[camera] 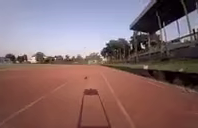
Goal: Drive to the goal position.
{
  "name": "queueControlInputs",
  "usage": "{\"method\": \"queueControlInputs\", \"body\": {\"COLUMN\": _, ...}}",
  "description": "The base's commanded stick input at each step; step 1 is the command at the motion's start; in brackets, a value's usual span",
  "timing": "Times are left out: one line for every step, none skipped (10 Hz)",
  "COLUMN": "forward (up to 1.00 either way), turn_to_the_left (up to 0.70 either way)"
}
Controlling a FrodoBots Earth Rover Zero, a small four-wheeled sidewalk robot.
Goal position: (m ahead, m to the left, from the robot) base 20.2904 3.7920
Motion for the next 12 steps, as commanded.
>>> {"method": "queueControlInputs", "body": {"forward": 0.70, "turn_to_the_left": 0.00}}
{"method": "queueControlInputs", "body": {"forward": 0.70, "turn_to_the_left": 0.00}}
{"method": "queueControlInputs", "body": {"forward": 0.70, "turn_to_the_left": 0.00}}
{"method": "queueControlInputs", "body": {"forward": 0.70, "turn_to_the_left": 0.00}}
{"method": "queueControlInputs", "body": {"forward": 0.70, "turn_to_the_left": 0.00}}
{"method": "queueControlInputs", "body": {"forward": 0.70, "turn_to_the_left": 0.00}}
{"method": "queueControlInputs", "body": {"forward": 0.70, "turn_to_the_left": 0.00}}
{"method": "queueControlInputs", "body": {"forward": 0.70, "turn_to_the_left": 0.00}}
{"method": "queueControlInputs", "body": {"forward": 0.70, "turn_to_the_left": 0.00}}
{"method": "queueControlInputs", "body": {"forward": 0.70, "turn_to_the_left": 0.00}}
{"method": "queueControlInputs", "body": {"forward": 0.70, "turn_to_the_left": 0.00}}
{"method": "queueControlInputs", "body": {"forward": 0.70, "turn_to_the_left": 0.00}}
